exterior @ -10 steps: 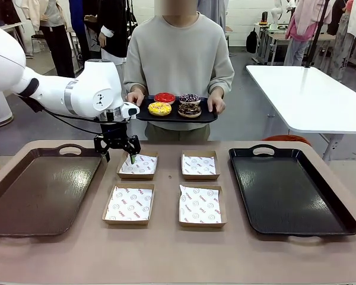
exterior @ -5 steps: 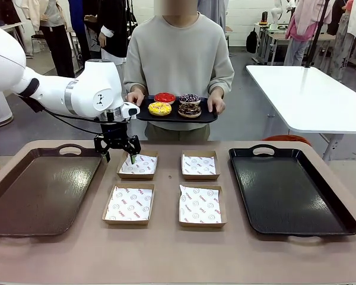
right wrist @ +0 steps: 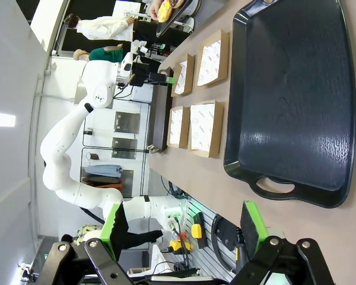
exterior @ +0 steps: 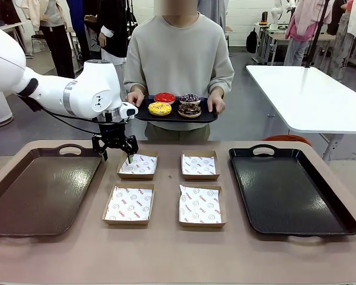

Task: Individually package the donuts and arrange them on the tray.
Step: Pick up one Paper togo box.

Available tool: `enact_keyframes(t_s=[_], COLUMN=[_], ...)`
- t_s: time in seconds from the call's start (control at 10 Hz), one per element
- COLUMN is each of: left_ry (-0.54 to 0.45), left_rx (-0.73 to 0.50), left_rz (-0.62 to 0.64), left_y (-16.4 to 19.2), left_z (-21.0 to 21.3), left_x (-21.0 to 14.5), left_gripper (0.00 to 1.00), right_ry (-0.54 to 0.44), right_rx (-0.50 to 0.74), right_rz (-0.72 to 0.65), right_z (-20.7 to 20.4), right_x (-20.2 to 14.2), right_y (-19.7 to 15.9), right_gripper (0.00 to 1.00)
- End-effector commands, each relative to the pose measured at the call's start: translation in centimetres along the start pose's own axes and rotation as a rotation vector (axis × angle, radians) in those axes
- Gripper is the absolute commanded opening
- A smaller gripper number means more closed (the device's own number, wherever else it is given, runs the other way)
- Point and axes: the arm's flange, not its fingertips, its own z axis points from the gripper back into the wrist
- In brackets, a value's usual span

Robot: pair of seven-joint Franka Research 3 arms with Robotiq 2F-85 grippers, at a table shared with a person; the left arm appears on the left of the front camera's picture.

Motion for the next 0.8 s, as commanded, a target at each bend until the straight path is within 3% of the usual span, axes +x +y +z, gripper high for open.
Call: enact_keyframes(t_s=[0.0,0.2,0.3,0.4,0.5,0.6,0.7], left_ry=[-0.019,-0.022,-0.033,-0.031,-0.032,-0.035,-0.037], left_rx=[0.044,0.019,0.005,0.002,0.010,0.016,0.018], left_rz=[0.021,0.032,0.035,0.049,0.055,0.064,0.073], left_y=[-0.8,-1.2,-1.3,-1.4,-1.4,-1.3,-1.3], left_z=[-0.8,-1.4,-1.7,-1.8,-1.9,-1.8,-1.7], left_x=[1.7,2.7,3.0,3.2,3.4,3.5,3.5], left_gripper=[1.00,1.00,0.92,0.47,0.38,0.00,0.00], right_ry=[-0.004,-0.004,-0.004,-0.004,-0.004,-0.004,-0.004], right_rx=[0.013,0.013,0.013,0.013,0.013,0.013,0.013], right_rz=[0.004,0.004,0.004,0.004,0.004,0.004,0.004], right_z=[0.0,0.0,0.0,0.0,0.0,0.0,0.0], right_x=[0.0,0.0,0.0,0.0,0.0,0.0,0.0], right_y=[0.0,0.0,0.0,0.0,0.0,0.0,0.0], right_gripper=[1.00,1.00,1.00,1.00,1.00,1.00,1.00])
